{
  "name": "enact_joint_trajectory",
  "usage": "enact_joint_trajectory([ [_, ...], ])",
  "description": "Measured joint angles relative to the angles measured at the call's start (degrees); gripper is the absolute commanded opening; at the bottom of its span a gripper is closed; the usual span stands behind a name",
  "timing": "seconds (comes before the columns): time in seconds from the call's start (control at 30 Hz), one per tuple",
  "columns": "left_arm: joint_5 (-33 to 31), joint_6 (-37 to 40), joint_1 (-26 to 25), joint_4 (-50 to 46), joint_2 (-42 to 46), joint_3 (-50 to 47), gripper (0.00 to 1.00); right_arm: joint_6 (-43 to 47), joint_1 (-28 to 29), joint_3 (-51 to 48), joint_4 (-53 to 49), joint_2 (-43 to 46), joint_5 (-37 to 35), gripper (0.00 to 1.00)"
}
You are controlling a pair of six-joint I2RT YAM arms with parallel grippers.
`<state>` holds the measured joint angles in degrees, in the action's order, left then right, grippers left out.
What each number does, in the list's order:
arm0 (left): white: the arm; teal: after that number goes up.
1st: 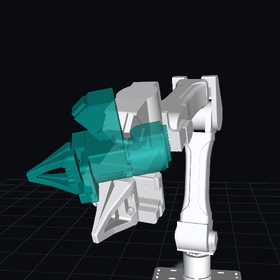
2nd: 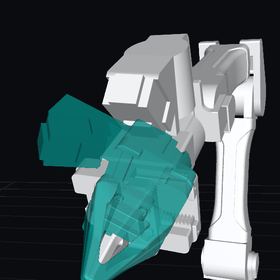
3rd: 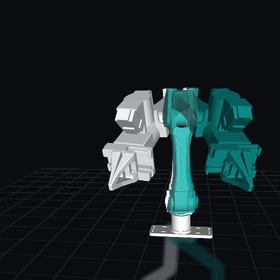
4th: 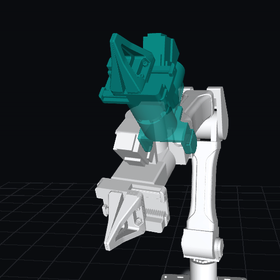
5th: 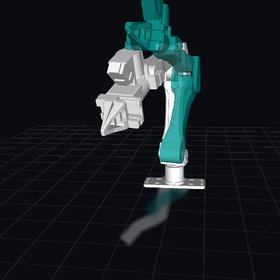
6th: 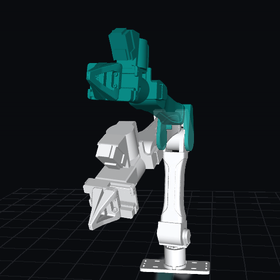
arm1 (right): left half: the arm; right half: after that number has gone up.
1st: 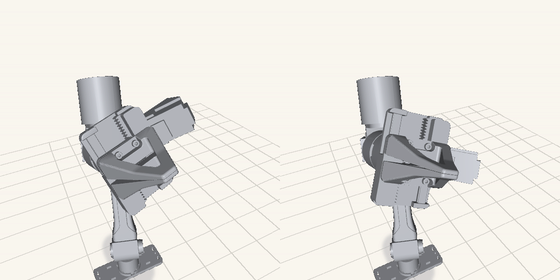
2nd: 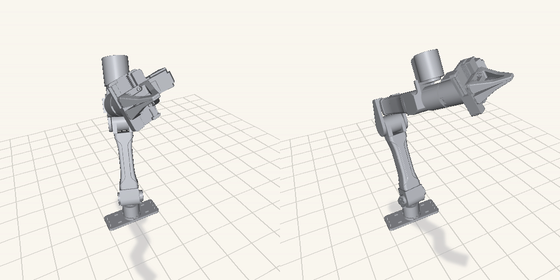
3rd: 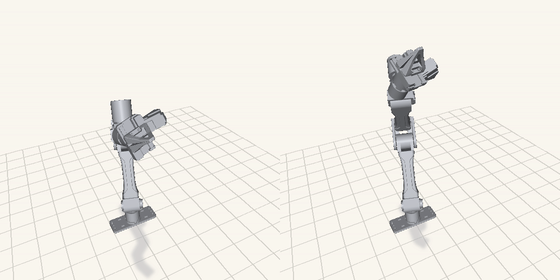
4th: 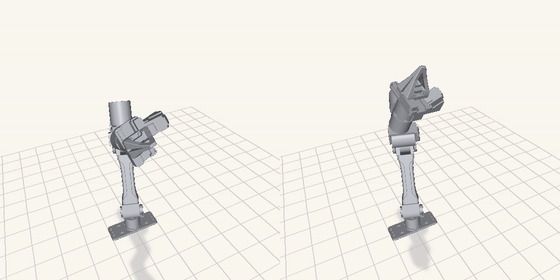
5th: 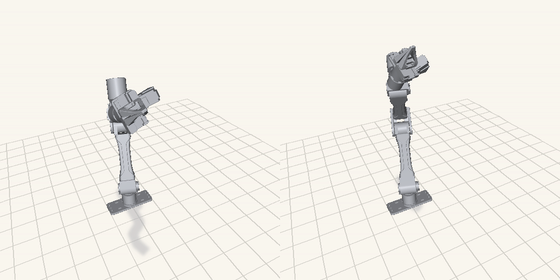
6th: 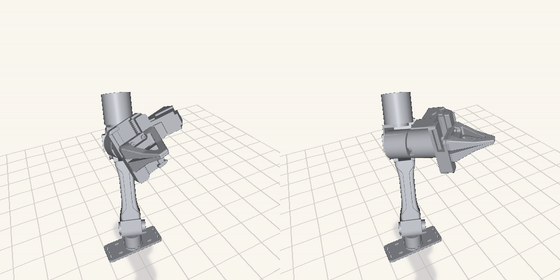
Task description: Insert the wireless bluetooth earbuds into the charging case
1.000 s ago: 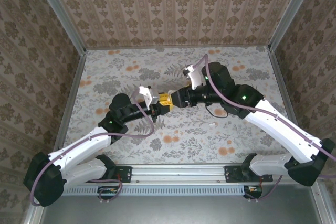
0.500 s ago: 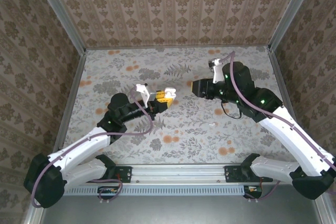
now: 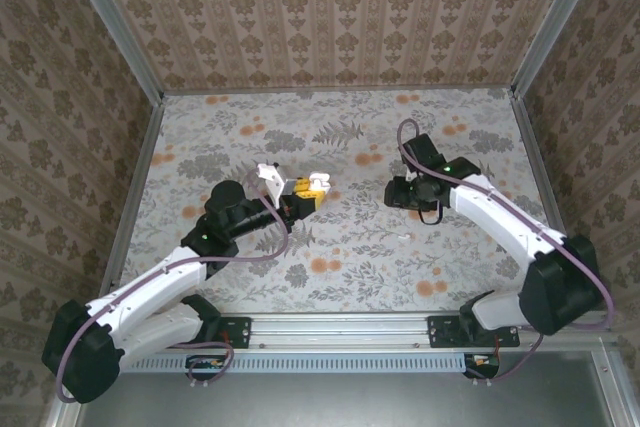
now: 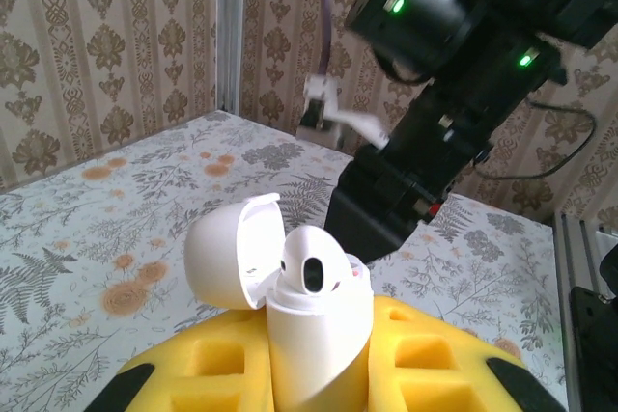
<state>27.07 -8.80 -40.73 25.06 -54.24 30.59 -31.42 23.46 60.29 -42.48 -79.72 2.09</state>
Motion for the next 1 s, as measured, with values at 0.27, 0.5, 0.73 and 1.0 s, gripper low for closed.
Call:
enact_joint_trajectory([
  [0.27, -0.46, 0.04, 0.00, -1.84, 0.00, -0.02, 0.00, -1.97, -2.97, -7.26, 1.66, -3.10, 0.00, 0.47],
  [0.5, -0.76, 0.11, 0.00, -2.14, -0.09, -0.13, 0.00, -2.56, -4.63, -9.86, 4.26, -6.99, 0.04, 0.43],
  [0.73, -0.98, 0.09, 0.00, -1.90, -0.50, -0.74, 0.00, -3.72, -4.52, -10.93, 7.30, -11.67, 1.53, 0.35],
  [1.0, -1.53, 0.09, 0.00, -1.92, -0.50, -1.51, 0.00, -4.42, -2.62, -8.94, 5.05, -13.66, -0.83, 0.29],
])
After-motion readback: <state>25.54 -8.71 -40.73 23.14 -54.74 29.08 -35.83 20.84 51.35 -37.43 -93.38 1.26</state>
